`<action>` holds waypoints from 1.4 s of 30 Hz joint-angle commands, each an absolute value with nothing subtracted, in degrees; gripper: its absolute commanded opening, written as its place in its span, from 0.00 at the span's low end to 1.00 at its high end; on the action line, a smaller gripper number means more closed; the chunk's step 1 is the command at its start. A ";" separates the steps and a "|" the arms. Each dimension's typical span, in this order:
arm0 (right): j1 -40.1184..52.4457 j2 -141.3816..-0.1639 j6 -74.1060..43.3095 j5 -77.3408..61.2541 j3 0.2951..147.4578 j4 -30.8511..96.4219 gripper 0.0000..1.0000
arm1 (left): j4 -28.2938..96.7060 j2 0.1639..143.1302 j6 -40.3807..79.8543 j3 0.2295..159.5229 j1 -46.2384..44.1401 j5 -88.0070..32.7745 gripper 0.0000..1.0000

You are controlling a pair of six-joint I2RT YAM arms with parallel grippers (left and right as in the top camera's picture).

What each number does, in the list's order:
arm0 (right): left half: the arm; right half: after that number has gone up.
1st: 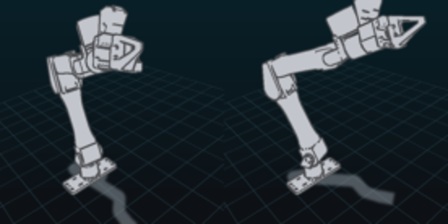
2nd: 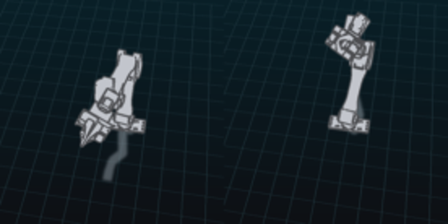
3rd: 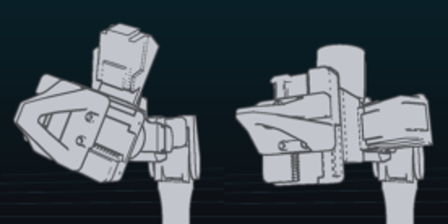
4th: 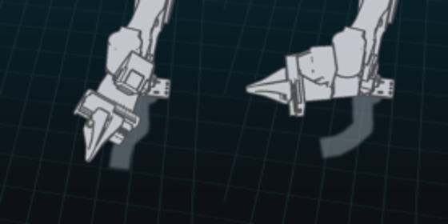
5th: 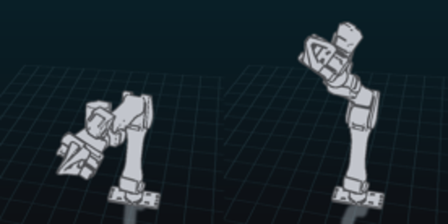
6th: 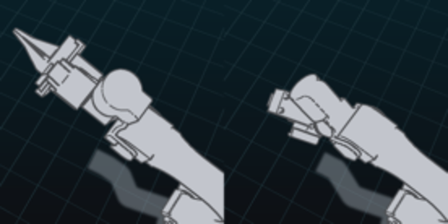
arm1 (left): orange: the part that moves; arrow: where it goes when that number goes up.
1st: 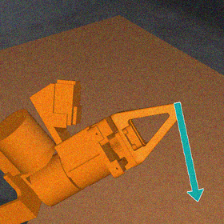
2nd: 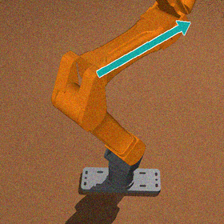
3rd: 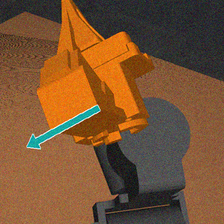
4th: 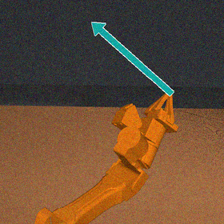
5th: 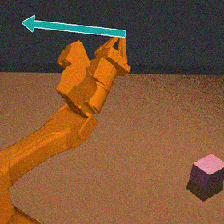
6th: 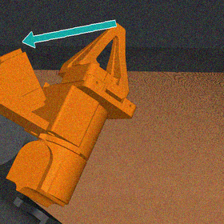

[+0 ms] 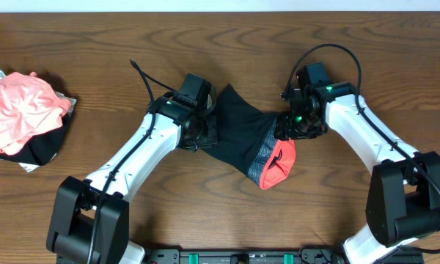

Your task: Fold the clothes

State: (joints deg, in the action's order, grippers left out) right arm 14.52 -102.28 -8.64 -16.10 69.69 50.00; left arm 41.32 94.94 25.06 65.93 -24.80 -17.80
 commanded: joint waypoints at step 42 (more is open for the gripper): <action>11.38 -102.06 -15.59 -16.51 65.80 36.64 0.50 | 41.52 94.43 24.27 66.61 -24.71 -17.30 0.47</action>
